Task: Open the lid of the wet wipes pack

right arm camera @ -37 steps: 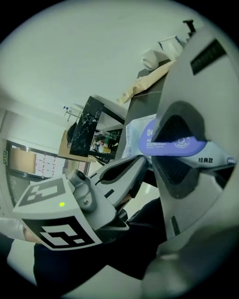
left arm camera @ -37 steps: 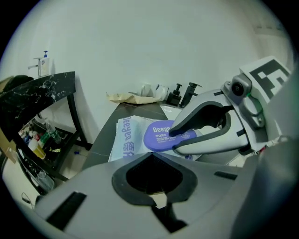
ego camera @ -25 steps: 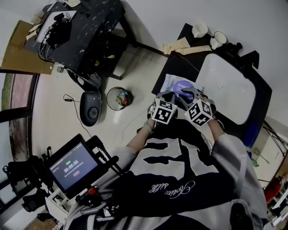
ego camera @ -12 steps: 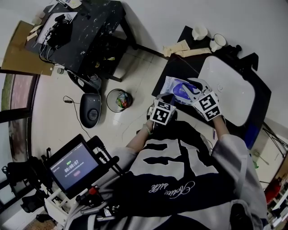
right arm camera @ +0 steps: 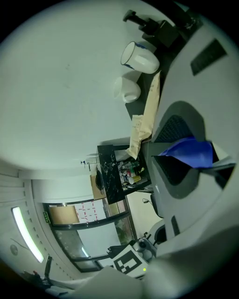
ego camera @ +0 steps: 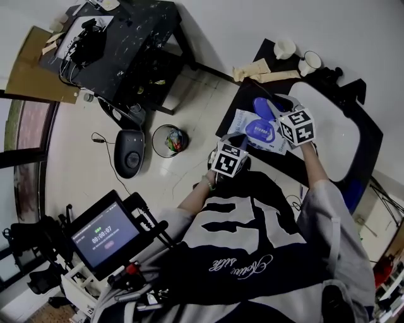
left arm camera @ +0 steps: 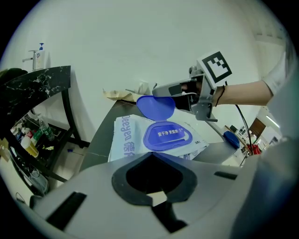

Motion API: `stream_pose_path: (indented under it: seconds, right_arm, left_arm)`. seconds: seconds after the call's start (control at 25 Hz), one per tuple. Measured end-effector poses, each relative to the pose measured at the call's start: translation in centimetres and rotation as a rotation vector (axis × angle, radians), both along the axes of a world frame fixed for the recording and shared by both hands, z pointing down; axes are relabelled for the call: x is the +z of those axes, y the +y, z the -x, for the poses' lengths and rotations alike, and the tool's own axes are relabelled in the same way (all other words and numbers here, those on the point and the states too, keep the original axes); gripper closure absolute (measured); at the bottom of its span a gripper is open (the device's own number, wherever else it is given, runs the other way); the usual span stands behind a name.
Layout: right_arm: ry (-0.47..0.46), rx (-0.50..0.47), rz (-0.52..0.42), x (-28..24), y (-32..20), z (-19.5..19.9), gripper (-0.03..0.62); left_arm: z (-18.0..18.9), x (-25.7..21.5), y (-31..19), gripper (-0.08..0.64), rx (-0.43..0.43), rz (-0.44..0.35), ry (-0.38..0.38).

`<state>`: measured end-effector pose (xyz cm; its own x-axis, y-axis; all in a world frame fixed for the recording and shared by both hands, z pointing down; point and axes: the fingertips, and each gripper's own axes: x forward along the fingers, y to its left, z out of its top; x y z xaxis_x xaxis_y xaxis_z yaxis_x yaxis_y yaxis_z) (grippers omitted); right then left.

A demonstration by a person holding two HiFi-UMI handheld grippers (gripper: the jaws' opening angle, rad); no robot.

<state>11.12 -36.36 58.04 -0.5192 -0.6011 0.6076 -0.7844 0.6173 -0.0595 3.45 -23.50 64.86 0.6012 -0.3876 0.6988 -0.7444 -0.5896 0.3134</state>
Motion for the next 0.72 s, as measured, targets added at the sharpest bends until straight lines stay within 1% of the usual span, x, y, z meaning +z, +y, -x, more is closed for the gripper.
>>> stream_pose_path:
  seconds: [0.16, 0.28, 0.48, 0.72]
  right_arm:
    - [0.009, 0.052, 0.069, 2.2, -0.9, -1.0, 0.506]
    - [0.006, 0.072, 0.090, 2.8, -1.0, -1.3, 0.506]
    - [-0.053, 0.092, 0.082, 1.2, -0.7, -1.1, 0.506]
    - [-0.151, 0.195, 0.045, -1.7, 0.6, -2.5, 0.506]
  left_arm:
    - [0.1, -0.1, 0.0, 0.561, -0.004, 0.000, 0.001]
    - [0.1, -0.1, -0.1, 0.561, -0.004, -0.003, 0.001]
    - [-0.1, 0.0, -0.1, 0.561, -0.009, -0.001, 0.016]
    - [0.1, -0.1, -0.1, 0.561, -0.016, 0.012, 0.022]
